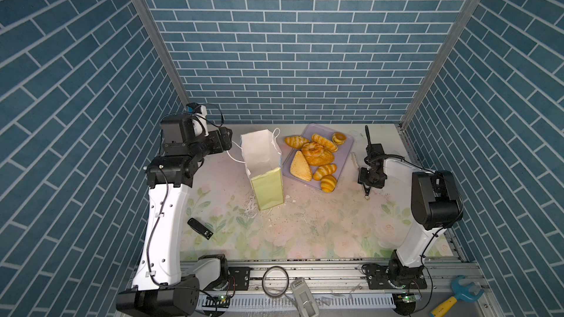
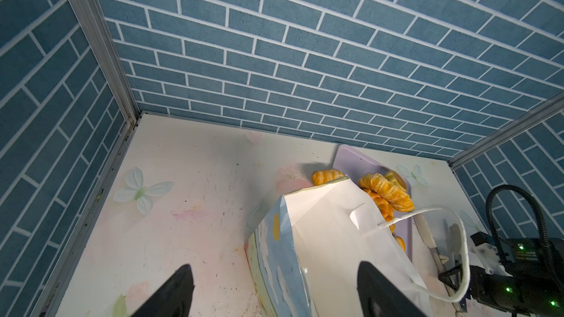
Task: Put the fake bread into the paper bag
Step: 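Carry the tongs with the right gripper up over the bread tray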
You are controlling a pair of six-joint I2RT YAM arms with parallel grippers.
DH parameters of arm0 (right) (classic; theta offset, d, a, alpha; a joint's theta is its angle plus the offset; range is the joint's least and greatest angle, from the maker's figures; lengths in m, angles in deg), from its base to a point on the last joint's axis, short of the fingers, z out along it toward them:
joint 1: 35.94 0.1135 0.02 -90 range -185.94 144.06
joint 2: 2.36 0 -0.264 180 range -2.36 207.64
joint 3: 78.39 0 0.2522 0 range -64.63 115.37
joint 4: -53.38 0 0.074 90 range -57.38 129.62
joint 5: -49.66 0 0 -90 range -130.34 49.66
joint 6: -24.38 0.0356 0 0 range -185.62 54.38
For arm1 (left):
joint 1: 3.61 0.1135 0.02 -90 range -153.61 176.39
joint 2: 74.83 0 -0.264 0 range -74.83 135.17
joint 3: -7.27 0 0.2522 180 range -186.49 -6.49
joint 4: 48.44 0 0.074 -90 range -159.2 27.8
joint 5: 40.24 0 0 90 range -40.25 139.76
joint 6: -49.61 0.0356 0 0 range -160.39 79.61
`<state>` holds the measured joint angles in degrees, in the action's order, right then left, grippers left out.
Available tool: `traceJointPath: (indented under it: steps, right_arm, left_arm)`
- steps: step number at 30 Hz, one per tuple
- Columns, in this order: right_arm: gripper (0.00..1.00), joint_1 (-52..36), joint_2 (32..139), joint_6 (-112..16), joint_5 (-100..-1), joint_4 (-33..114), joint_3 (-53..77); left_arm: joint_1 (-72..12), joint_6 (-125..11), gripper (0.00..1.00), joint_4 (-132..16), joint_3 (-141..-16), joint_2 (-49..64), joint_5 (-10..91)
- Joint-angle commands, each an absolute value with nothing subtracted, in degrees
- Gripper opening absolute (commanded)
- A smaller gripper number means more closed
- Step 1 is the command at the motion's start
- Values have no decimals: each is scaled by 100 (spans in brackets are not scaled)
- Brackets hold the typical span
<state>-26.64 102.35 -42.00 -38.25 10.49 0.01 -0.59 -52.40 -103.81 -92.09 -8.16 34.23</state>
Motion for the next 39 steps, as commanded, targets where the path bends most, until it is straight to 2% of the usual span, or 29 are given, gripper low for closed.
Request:
traceJointPath:
  steps: [1,6,13,19,25,28,39]
  right_arm:
    - [60,-2628,10260,-3925,-4214,749,-238]
    - [68,-2602,10226,-3912,-4191,624,-291]
    - [68,-2540,10269,-3820,-4050,560,-348]
    - [58,-2534,10271,-3844,-4083,512,-267]
    - [45,-2528,9798,-3898,-4034,347,-93]
    - [42,-2530,9534,-4004,-3915,176,75]
    - [42,-2523,8889,-4576,-3726,-659,992]
  left_arm:
    - [-40,-5323,85,-10228,-9310,-833,3346]
    - [-36,-5349,85,-10254,-9255,-826,3317]
    - [-36,-5371,85,-10270,-9235,-834,3315]
    - [-36,-5375,85,-10349,-9200,-827,3380]
    - [-36,-5361,85,-10475,-9156,-857,3809]
    - [-36,-5352,85,-10474,-9165,-868,3789]
    - [-36,-5358,85,-10395,-9218,-821,3763]
